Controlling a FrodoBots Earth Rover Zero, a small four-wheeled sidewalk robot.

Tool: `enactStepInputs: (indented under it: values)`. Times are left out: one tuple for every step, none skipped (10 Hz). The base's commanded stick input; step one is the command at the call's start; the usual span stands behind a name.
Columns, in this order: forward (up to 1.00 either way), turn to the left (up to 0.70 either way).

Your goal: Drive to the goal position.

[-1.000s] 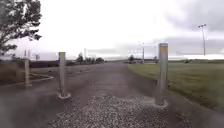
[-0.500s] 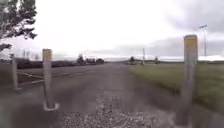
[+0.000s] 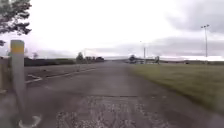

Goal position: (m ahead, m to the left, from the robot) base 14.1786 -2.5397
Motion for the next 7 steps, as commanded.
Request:
enactStepInputs:
  values:
    - [1.00, 0.00]
    - [1.00, 0.00]
    - [1.00, 0.00]
    - [1.00, 0.00]
    - [1.00, -0.15]
    - [1.00, -0.33]
    - [1.00, -0.29]
